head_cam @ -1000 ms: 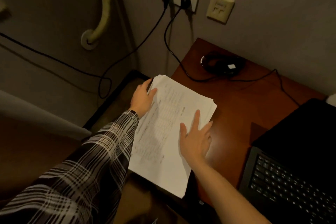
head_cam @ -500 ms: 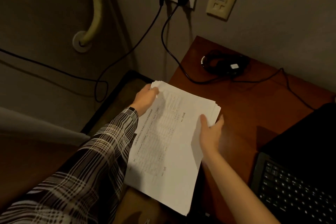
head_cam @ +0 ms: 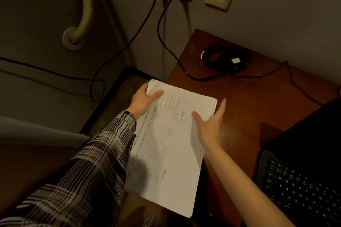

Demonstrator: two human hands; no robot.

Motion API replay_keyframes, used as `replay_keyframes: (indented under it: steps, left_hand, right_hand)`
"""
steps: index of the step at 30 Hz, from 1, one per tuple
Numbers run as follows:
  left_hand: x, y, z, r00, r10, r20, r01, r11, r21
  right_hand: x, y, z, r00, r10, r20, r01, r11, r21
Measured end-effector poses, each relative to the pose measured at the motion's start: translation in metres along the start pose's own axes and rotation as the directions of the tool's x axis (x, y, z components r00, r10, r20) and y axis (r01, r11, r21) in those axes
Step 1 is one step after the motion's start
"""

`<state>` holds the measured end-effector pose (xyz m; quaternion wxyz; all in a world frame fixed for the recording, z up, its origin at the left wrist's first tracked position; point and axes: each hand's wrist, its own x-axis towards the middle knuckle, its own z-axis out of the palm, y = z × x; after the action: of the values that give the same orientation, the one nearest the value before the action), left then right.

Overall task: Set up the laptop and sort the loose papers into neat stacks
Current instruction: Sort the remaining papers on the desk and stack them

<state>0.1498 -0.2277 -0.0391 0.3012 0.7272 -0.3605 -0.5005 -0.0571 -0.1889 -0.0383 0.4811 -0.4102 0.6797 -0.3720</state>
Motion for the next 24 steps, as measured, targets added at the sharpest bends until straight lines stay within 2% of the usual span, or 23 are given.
replay_keyframes:
  steps: [3, 6, 10, 12, 15, 17, 19, 20, 23, 24]
  left_hand:
    - [-0.005, -0.003, 0.003, 0.999, 0.030, -0.016, -0.029, 1.000, 0.011]
    - [-0.003, -0.007, 0.008, 0.998, 0.000, -0.057, -0.002, 0.999, -0.032]
    - [0.003, -0.011, 0.014, 0.993, 0.043, -0.114, -0.023, 0.986, 0.166]
    - [0.004, -0.011, 0.016, 0.990, 0.063, -0.130, -0.036, 0.979, 0.201]
    - [0.002, -0.011, 0.020, 0.953, 0.238, -0.189, -0.156, 0.916, 0.369]
    - [-0.003, -0.008, 0.022, 0.877, 0.422, -0.232, -0.272, 0.832, 0.483]
    - [0.000, -0.003, 0.018, 0.803, 0.563, -0.196, -0.372, 0.730, 0.573]
    - [0.004, 0.001, 0.016, 0.798, 0.585, -0.145, -0.403, 0.697, 0.592]
    - [0.013, 0.022, 0.006, 0.857, 0.515, 0.019, -0.432, 0.696, 0.574]
    - [0.015, 0.029, 0.002, 0.857, 0.512, 0.062, -0.451, 0.686, 0.571]
  right_hand:
    - [-0.013, 0.018, 0.006, 1.000, -0.013, 0.025, 0.013, 1.000, -0.007]
    - [-0.016, 0.028, 0.013, 1.000, 0.009, -0.002, -0.009, 1.000, -0.001]
    - [-0.017, 0.035, 0.014, 0.998, 0.037, -0.046, -0.036, 0.999, 0.014]
    - [-0.017, 0.037, 0.015, 0.997, 0.045, -0.069, -0.044, 0.999, 0.021]
    - [-0.018, 0.038, 0.017, 0.994, 0.029, -0.104, -0.026, 0.999, 0.030]
    - [-0.019, 0.037, 0.018, 0.993, 0.020, -0.115, -0.015, 0.999, 0.040]
    - [-0.020, 0.037, 0.019, 0.992, 0.021, -0.122, -0.017, 0.999, 0.037]
    - [-0.020, 0.037, 0.020, 0.992, 0.020, -0.123, -0.016, 0.999, 0.033]
    - [-0.024, 0.035, 0.022, 0.992, 0.015, -0.122, -0.010, 0.999, 0.039]
    - [-0.024, 0.034, 0.022, 0.993, 0.014, -0.121, -0.009, 0.999, 0.039]
